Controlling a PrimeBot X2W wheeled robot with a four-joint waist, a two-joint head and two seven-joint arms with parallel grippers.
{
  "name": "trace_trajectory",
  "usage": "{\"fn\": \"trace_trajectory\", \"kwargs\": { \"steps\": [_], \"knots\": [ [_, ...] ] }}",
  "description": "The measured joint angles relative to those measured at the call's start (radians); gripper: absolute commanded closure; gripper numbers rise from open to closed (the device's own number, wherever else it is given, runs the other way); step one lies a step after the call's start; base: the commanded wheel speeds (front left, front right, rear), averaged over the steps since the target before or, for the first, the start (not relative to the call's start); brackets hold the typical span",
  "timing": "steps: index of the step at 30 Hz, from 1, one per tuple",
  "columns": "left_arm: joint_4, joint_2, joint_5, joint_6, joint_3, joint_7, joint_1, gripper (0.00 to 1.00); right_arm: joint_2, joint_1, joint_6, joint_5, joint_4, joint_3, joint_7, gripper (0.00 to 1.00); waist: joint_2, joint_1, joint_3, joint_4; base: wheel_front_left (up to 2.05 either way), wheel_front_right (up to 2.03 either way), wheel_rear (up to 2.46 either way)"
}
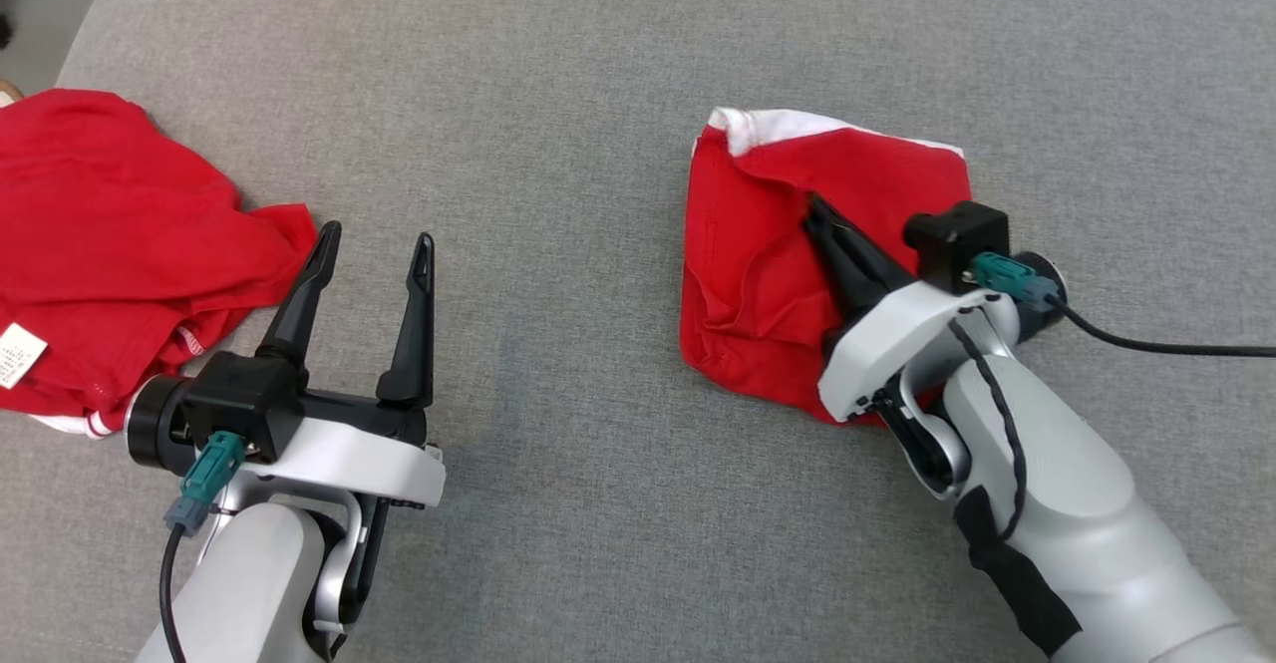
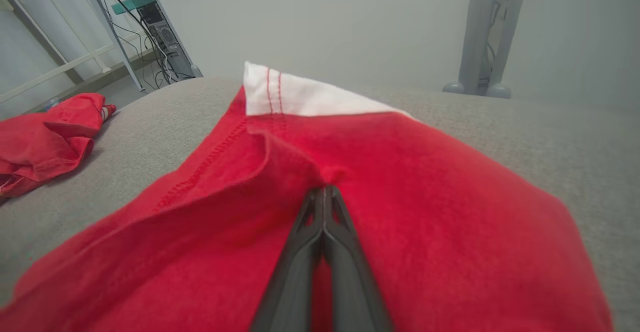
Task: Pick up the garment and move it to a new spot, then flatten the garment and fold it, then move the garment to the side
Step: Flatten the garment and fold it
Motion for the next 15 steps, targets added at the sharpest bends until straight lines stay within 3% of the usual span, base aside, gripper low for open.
{"fn": "trace_trajectory", "kwargs": {
  "steps": [11, 15],
  "knots": [
    [0.032, -0.011, 0.000, -0.009, 0.002, -0.011, -0.014, 0.00, 0.003, -0.058, 0.000, 0.128, 0.005, 0.282, -0.027, 1.00, 0.0000, 0.0000, -0.007, -0.009, 0.00, 0.00, 0.00],
    [0.037, -0.008, 0.000, -0.009, 0.006, -0.012, -0.014, 0.00, 0.004, -0.056, 0.000, 0.166, -0.024, 0.317, -0.035, 1.00, 0.0000, 0.0000, -0.016, -0.022, 0.00, 0.00, 0.00]
  ]
}}
